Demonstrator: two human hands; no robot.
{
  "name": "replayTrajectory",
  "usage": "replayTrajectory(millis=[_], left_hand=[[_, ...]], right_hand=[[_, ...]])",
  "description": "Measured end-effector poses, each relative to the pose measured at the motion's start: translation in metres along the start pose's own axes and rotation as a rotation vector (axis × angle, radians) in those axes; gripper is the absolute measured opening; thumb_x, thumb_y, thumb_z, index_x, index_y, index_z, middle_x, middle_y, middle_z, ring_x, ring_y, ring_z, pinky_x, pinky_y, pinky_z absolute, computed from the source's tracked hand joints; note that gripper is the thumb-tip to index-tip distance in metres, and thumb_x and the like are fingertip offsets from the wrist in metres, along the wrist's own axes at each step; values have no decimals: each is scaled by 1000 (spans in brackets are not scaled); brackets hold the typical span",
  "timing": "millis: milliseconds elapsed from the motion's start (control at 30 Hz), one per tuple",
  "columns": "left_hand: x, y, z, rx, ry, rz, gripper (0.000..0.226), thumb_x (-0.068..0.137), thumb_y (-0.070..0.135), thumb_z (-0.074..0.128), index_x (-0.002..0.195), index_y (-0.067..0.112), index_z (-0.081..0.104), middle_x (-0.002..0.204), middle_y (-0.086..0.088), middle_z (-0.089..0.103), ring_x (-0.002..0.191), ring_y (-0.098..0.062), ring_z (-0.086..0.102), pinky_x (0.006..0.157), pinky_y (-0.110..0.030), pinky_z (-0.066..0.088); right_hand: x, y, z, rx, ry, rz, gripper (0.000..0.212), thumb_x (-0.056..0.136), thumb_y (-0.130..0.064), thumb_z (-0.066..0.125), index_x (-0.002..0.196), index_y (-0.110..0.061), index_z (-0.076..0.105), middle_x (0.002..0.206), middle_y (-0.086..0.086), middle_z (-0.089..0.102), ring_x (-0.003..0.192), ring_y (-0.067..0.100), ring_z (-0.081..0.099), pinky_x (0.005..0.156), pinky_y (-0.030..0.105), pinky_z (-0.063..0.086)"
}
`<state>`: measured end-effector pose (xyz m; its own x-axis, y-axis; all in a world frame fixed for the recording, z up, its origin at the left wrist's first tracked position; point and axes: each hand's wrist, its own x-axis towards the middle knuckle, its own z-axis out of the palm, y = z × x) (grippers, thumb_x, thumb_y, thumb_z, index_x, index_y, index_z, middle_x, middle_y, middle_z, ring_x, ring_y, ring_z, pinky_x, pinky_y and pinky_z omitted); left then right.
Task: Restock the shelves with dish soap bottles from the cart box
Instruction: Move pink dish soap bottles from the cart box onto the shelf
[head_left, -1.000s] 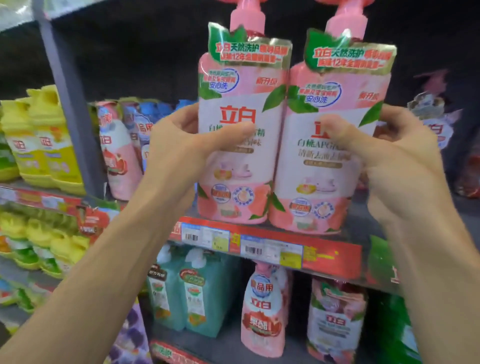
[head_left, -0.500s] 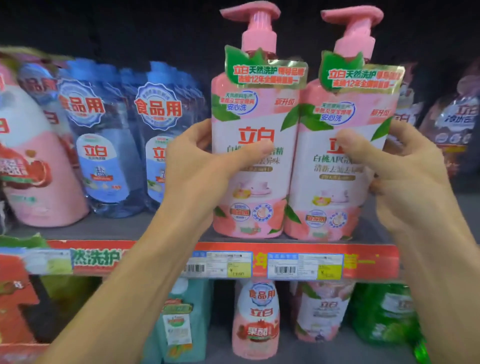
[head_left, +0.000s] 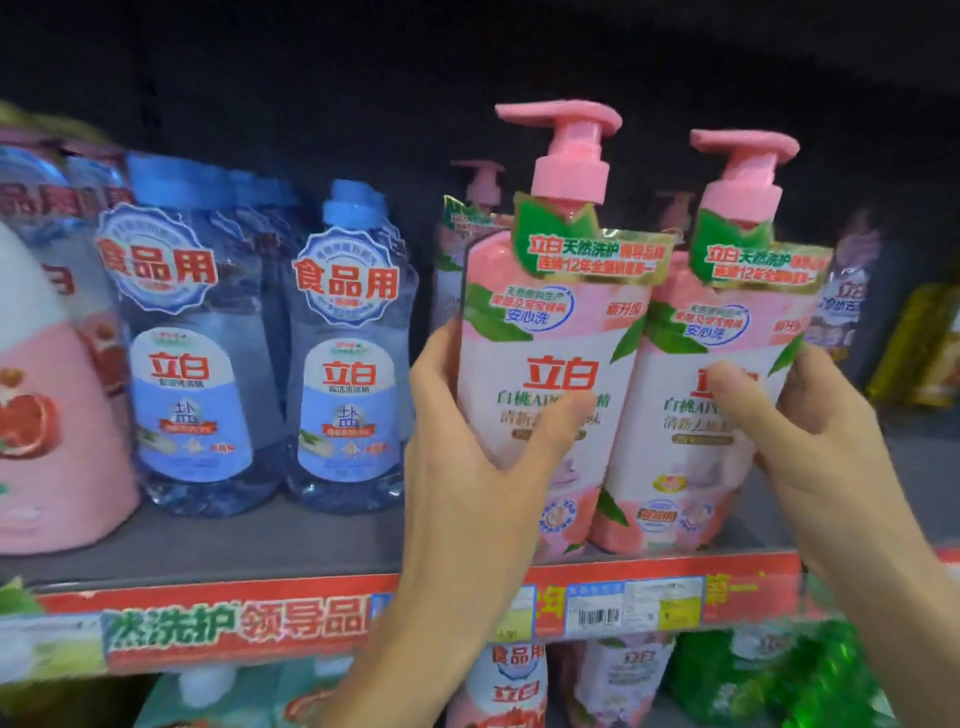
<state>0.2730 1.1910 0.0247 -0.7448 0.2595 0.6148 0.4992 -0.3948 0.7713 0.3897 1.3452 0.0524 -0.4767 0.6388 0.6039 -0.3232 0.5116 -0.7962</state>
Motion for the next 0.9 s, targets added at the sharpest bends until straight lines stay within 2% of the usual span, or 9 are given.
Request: replayTrajectory(millis=[67, 167, 233, 300, 400, 500, 600, 700, 900], left_hand=[[-2, 1, -2, 125, 14, 26, 70, 73, 57, 76, 131, 42, 40, 117, 22, 62, 105, 0, 64, 78, -43, 59], [-10, 3, 0, 442, 121, 155, 77, 82, 54, 67, 145, 31, 30, 138, 13, 45, 129, -9, 47, 97, -48, 50], [-18, 9, 8, 613, 181, 255, 77, 90, 42, 63, 150, 33, 16, 149, 4, 35, 138, -15, 36, 108, -45, 41], [-26, 10, 16, 759, 207, 322, 78, 92, 43, 59, 151, 33, 9, 153, -1, 31, 140, -18, 31, 109, -43, 37], [-35, 6, 17, 925, 178, 263, 104, 81, 57, 66, 156, 25, 1, 153, -5, 30, 139, -23, 29, 108, -42, 35], [-42, 9, 19, 1088, 134, 177, 117, 76, 62, 67, 156, 23, -9, 152, -7, 26, 138, -26, 28, 103, -46, 40], [-42, 16, 24, 1148, 93, 106, 117, 80, 58, 66, 155, 20, -16, 154, -7, 14, 142, -27, 20, 100, -44, 41], [-37, 20, 30, 1189, 78, 74, 116, 84, 57, 62, 153, 17, -21, 156, -8, 9, 143, -28, 21, 98, -43, 43], [-11, 10, 41, 1312, 79, 53, 116, 85, 52, 67, 153, 0, -12, 149, -17, 24, 134, -32, 34, 98, -37, 41]], right_hand=[[-4, -5, 1, -156, -2, -26, 54, 64, -53, 71, 110, -27, 63, 104, -19, 74, 96, 0, 70, 75, 19, 56], [-9, -7, -2, -287, -24, -24, 50, 60, -57, 77, 102, -36, 61, 100, -24, 72, 91, -7, 67, 77, 26, 52], [-10, -4, -5, -361, -53, -35, 52, 60, -57, 82, 103, -40, 57, 104, -20, 70, 97, -4, 64, 83, 34, 53], [-14, 0, -5, -426, -86, -65, 62, 59, -58, 84, 108, -41, 51, 112, -18, 65, 105, 6, 61, 86, 39, 50], [-19, 6, -3, -443, -87, -96, 73, 60, -56, 86, 114, -41, 41, 119, -15, 58, 110, 11, 57, 81, 33, 43], [-20, 9, -4, -424, -104, -96, 73, 61, -55, 86, 111, -42, 35, 116, -15, 53, 109, 12, 56, 78, 35, 45], [-18, 9, -7, -429, -118, -82, 76, 61, -57, 86, 117, -36, 38, 115, -15, 52, 111, 14, 56, 79, 36, 47], [-15, 9, -9, -419, -125, -90, 76, 61, -57, 86, 113, -37, 35, 115, -14, 53, 109, 12, 55, 78, 34, 45], [-9, 14, -9, -422, -142, -82, 85, 61, -55, 87, 124, -29, 36, 123, -9, 53, 115, 16, 54, 82, 33, 44]])
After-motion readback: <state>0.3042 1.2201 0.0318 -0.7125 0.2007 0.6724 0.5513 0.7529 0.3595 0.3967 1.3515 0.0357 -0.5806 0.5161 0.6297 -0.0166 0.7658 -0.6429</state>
